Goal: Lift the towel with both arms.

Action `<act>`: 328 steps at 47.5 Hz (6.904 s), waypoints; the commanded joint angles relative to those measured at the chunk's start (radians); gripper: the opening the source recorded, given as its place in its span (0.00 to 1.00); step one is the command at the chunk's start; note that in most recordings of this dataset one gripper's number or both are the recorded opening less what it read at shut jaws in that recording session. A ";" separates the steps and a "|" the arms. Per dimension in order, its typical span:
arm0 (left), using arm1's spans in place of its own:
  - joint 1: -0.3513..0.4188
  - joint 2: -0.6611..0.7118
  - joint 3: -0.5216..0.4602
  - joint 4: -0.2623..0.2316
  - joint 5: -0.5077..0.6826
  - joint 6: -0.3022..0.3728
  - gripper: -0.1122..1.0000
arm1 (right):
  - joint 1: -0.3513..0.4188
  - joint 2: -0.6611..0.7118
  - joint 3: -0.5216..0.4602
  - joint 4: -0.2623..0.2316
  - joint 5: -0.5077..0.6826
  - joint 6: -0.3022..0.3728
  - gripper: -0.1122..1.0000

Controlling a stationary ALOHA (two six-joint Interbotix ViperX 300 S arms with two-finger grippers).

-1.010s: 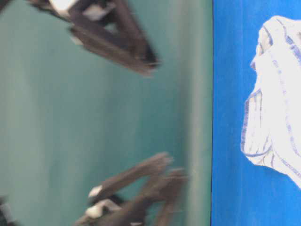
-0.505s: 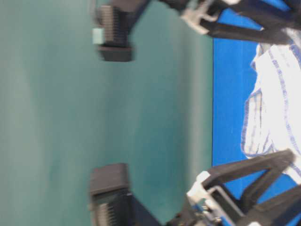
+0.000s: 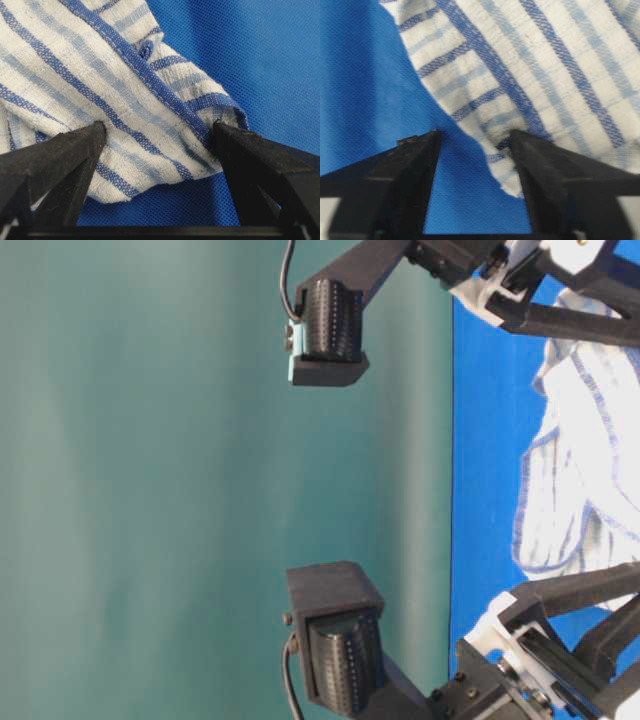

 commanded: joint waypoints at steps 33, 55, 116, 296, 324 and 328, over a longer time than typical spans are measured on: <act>0.032 -0.304 -0.084 -0.002 0.348 0.000 0.15 | -0.023 -0.255 -0.075 0.006 0.118 -0.002 0.12; 0.140 -0.611 -0.198 0.000 0.588 0.008 0.15 | -0.046 -0.477 -0.324 -0.051 0.440 -0.015 0.12; 0.186 -0.669 -0.601 0.008 0.946 0.163 0.15 | -0.054 -0.508 -0.695 -0.155 0.660 -0.130 0.12; 0.193 -0.515 -0.209 0.002 0.672 0.123 0.13 | 0.055 -0.354 -0.347 -0.249 0.574 0.357 0.13; 0.215 -0.758 -0.416 0.008 0.887 0.124 0.13 | 0.052 -0.364 -0.781 -0.249 0.847 0.071 0.13; 0.221 -0.755 -0.457 0.009 0.916 0.132 0.13 | 0.052 -0.364 -0.830 -0.249 0.870 0.048 0.13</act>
